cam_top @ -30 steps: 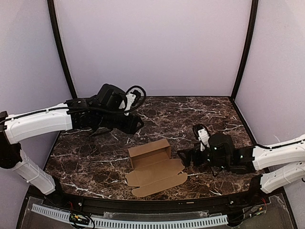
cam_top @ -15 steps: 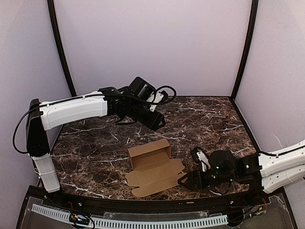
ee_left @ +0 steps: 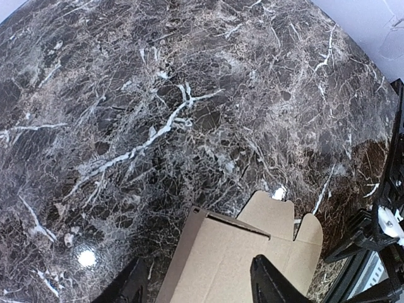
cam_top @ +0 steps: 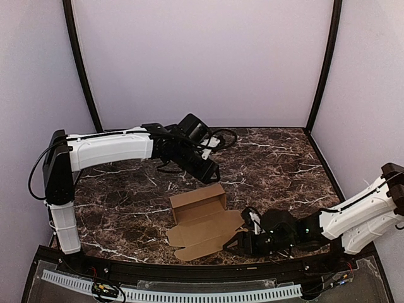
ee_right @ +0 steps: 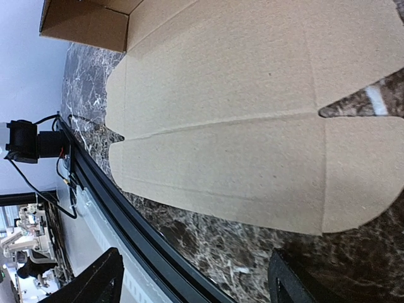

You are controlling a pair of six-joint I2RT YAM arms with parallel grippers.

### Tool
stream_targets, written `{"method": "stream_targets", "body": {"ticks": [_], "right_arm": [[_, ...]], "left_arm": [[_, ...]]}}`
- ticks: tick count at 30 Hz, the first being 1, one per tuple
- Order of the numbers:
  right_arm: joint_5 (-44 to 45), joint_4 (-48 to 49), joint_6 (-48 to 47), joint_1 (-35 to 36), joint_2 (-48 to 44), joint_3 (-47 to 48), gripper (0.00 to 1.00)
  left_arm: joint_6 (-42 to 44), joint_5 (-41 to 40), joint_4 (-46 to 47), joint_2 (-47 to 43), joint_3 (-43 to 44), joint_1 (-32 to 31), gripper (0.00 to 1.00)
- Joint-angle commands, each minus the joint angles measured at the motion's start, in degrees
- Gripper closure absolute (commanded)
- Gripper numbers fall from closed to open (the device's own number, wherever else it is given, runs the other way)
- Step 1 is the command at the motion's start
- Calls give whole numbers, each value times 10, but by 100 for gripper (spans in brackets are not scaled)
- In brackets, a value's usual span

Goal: Fold the paper box

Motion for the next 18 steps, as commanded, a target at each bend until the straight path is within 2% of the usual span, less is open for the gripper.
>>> {"method": "stream_targets", "body": {"ticks": [1, 18], "right_arm": [[-15, 10, 30, 4, 55, 8, 23], [112, -4, 56, -53, 52, 6, 29]], "left_arm": [[-11, 22, -18, -2, -24, 4, 45], [-65, 10, 1, -46, -119, 14, 49]]}}
